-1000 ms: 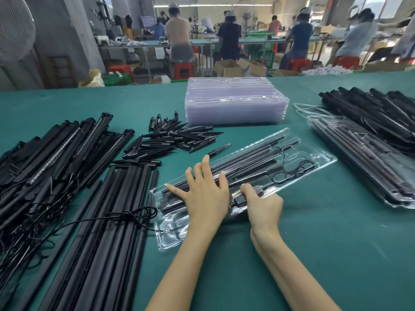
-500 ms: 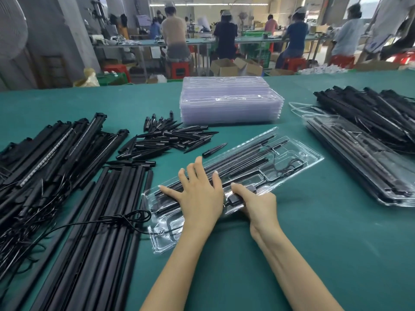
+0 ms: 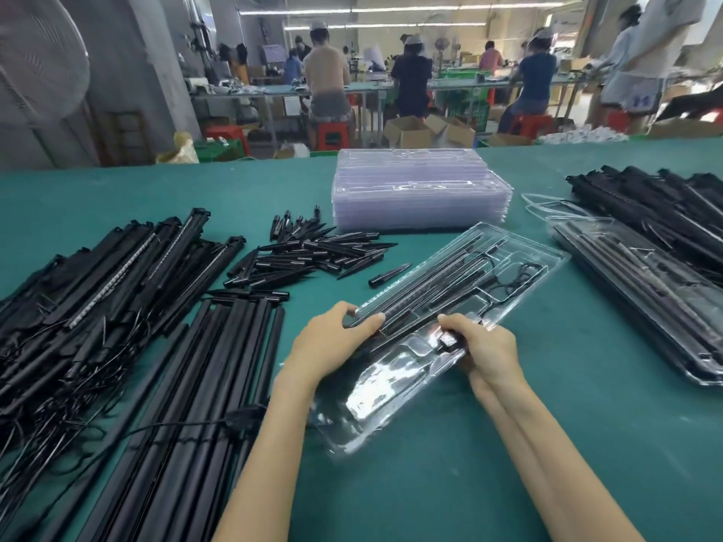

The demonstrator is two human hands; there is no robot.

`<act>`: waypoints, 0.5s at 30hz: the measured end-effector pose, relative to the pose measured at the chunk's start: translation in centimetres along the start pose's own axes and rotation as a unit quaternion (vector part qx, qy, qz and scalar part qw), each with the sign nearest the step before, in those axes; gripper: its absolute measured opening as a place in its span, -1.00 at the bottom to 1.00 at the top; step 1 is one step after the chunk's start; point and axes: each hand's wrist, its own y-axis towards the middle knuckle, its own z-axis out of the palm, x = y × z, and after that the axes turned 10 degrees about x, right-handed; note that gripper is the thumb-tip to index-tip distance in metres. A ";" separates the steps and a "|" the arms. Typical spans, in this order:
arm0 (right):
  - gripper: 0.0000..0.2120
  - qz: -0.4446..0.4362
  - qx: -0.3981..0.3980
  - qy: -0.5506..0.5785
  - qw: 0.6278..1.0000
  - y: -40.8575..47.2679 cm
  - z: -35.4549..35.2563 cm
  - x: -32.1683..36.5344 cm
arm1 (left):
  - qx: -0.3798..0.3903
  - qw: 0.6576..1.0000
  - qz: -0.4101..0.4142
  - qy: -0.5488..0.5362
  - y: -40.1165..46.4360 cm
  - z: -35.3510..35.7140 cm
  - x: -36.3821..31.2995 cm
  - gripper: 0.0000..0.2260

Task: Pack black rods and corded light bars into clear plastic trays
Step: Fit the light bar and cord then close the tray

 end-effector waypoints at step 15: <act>-0.60 0.125 0.264 -0.055 0.955 -2.5 -1.4 2.4 | 0.127 0.908 0.089 -0.389 -1.4 1.6 -0.6 -0.59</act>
